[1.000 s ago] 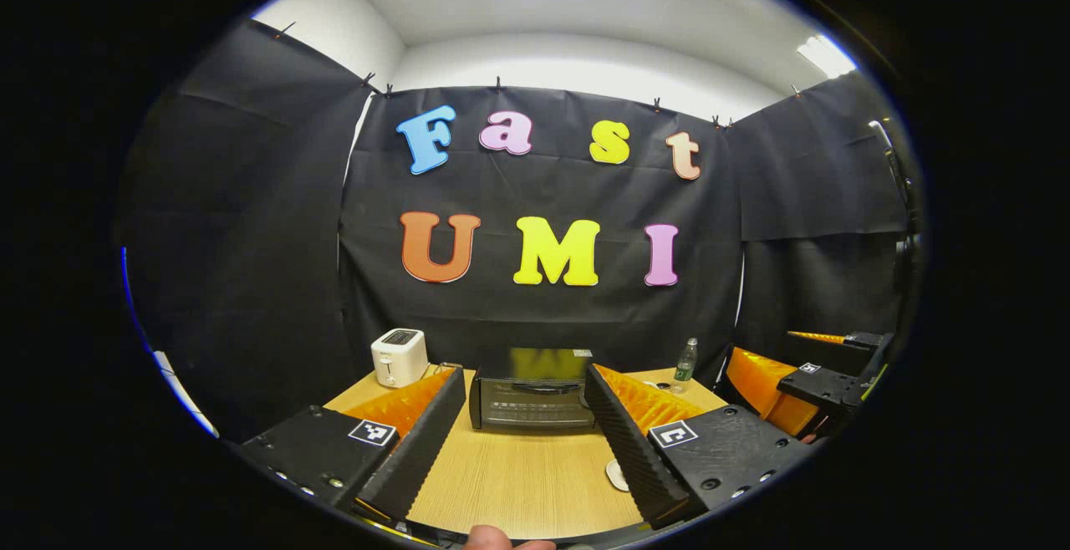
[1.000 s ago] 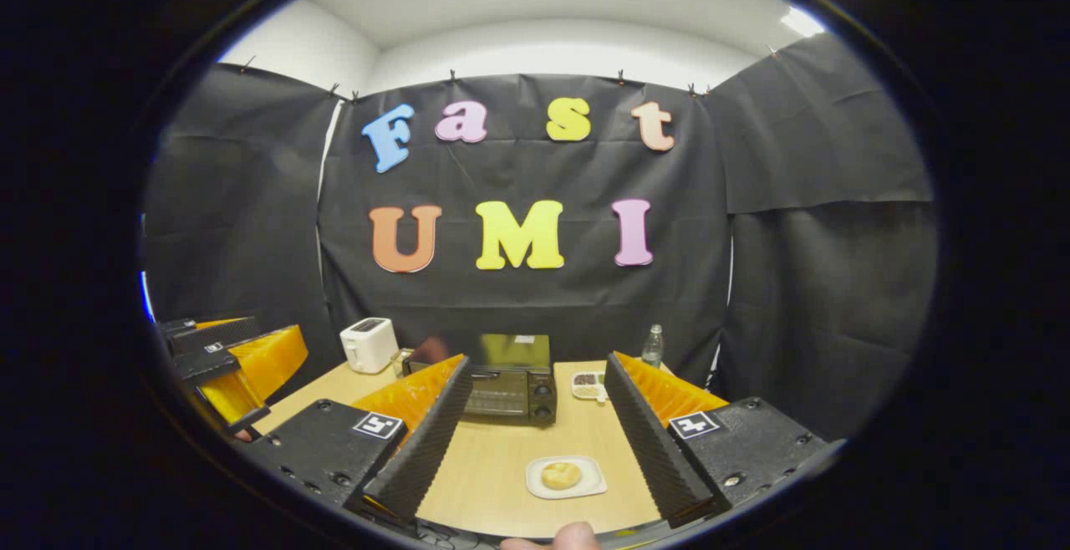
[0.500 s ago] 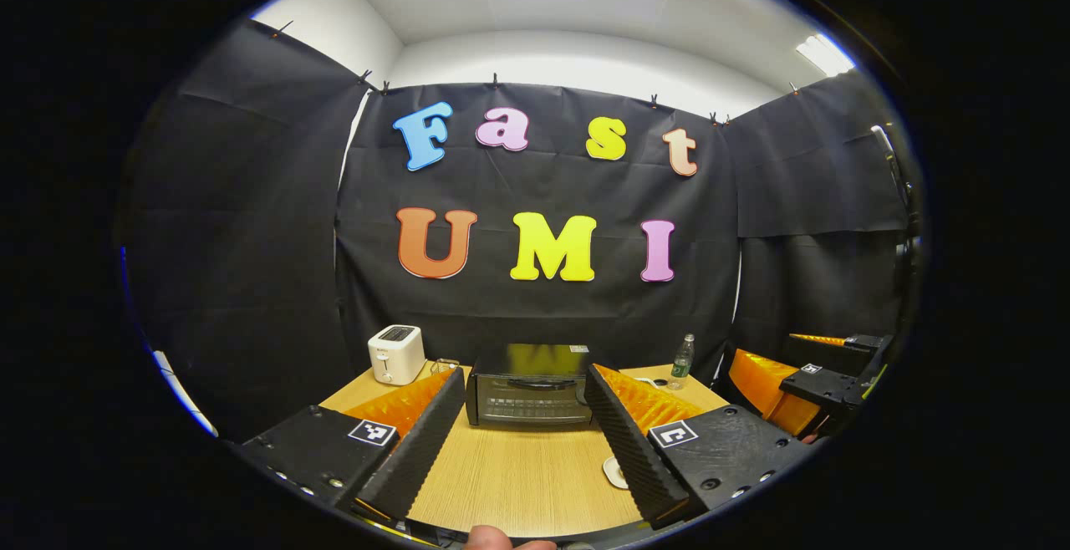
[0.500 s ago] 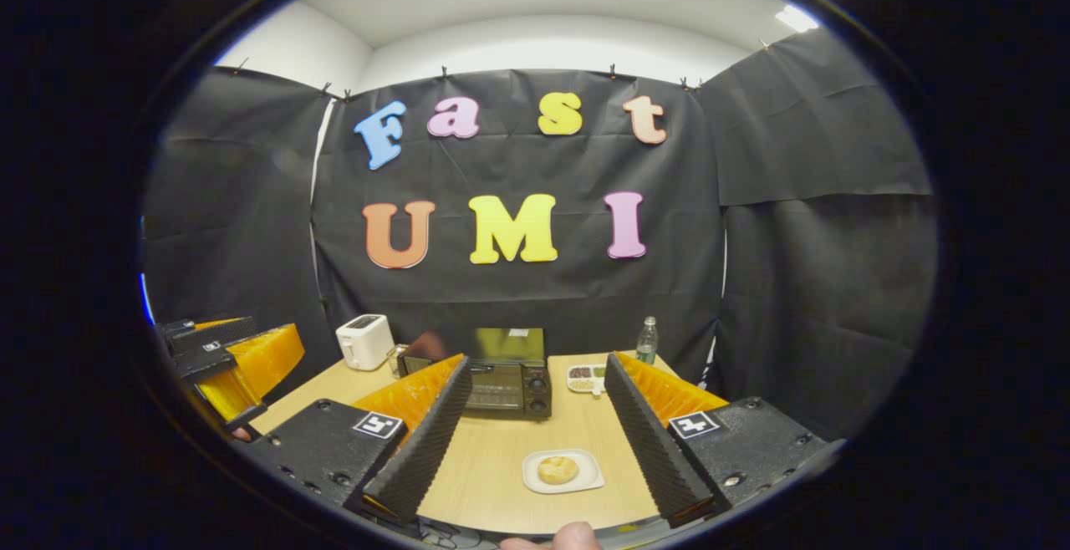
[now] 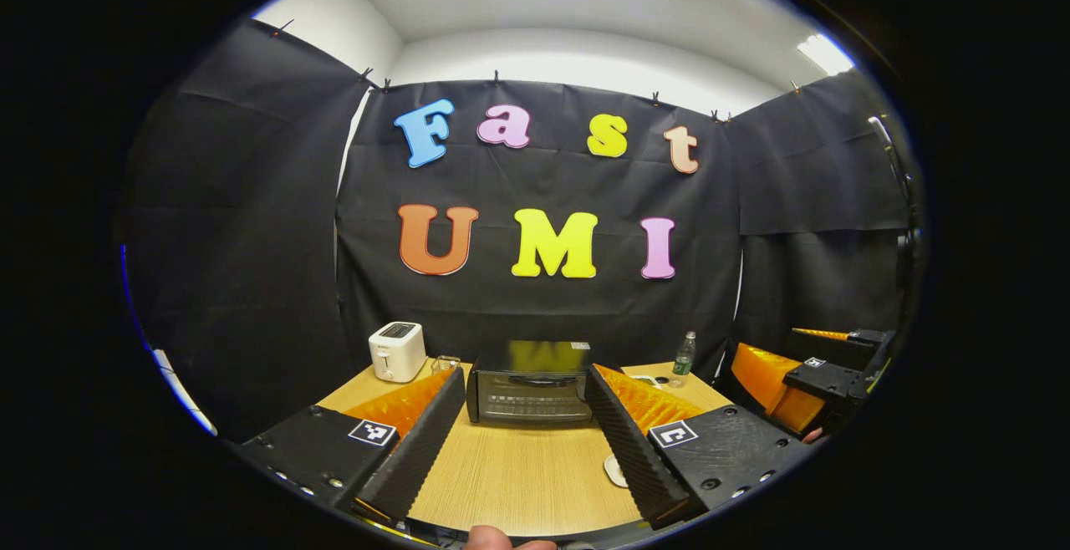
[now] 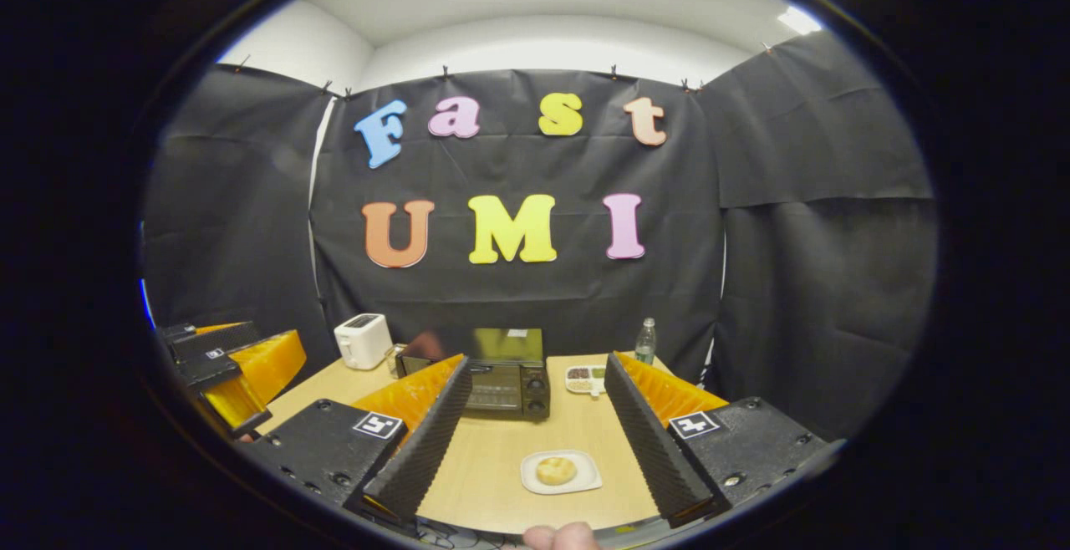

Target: Open the electric oven with the left hand, put the food in, and close the electric oven.

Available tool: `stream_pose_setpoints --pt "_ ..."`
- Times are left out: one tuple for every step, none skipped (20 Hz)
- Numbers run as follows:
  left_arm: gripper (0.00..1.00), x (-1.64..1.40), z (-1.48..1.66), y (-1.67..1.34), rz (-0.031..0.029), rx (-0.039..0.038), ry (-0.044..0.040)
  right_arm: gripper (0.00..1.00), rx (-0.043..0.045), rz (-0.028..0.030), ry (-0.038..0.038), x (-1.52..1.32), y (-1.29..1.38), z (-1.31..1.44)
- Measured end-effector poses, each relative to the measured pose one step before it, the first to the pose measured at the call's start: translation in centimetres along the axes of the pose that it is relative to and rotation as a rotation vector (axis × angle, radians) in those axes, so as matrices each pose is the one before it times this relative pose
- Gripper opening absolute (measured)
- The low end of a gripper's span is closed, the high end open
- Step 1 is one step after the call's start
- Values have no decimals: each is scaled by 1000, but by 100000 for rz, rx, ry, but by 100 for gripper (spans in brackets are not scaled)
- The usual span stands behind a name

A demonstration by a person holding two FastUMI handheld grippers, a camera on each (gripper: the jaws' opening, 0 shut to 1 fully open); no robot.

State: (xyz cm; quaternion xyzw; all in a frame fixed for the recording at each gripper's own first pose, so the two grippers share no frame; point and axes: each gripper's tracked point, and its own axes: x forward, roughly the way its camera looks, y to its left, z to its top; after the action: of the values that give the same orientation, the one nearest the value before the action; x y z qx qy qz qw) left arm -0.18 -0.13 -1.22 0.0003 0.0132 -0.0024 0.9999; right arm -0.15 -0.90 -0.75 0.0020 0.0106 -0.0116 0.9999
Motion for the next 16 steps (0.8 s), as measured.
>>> stream_pose_setpoints --pt "94 44 -99 99 241 -246 86 100 -201 232 429 140 138 -60" --pt "94 35 -109 59 148 -405 157 100 -145 -418 207 241 -74 -65" --pt "94 2 -61 79 368 -398 225 100 79 83 157 304 -4 34" --pt "94 230 -293 265 440 -392 394 100 -48 479 665 345 298 -190" --pt "94 188 -147 120 512 -515 652 100 -102 496 739 459 113 -148" --pt "94 298 -279 138 182 -578 1055 100 -178 472 766 533 29 -94" --pt "94 293 -220 2 10 -313 935 100 -174 513 688 532 1 -12" --pt "94 358 -246 41 278 22 978 100 -414 685 560 614 -127 -101" --pt "94 509 -241 78 134 331 947 100 -595 378 585 501 -256 -131" --pt "94 518 -497 61 82 197 1558 100 -615 397 426 695 -291 -237" --pt "94 467 -595 76 249 -369 2304 100 -836 80 867 591 -541 -156" --pt "94 492 -416 -75 338 -665 2053 100 -705 114 1074 756 -751 -437" --pt "94 531 -256 -94 83 -570 1232 100 -313 9 543 672 -552 -282" --pt "94 608 -241 -71 88 151 1052 100 -380 -305 672 1012 -834 -264" --pt "94 815 -352 -113 386 1040 1174 100 -111 -275 749 915 -766 -315" --pt "94 949 -359 -131 468 1731 1191 100 418 -293 930 1042 -719 -334"
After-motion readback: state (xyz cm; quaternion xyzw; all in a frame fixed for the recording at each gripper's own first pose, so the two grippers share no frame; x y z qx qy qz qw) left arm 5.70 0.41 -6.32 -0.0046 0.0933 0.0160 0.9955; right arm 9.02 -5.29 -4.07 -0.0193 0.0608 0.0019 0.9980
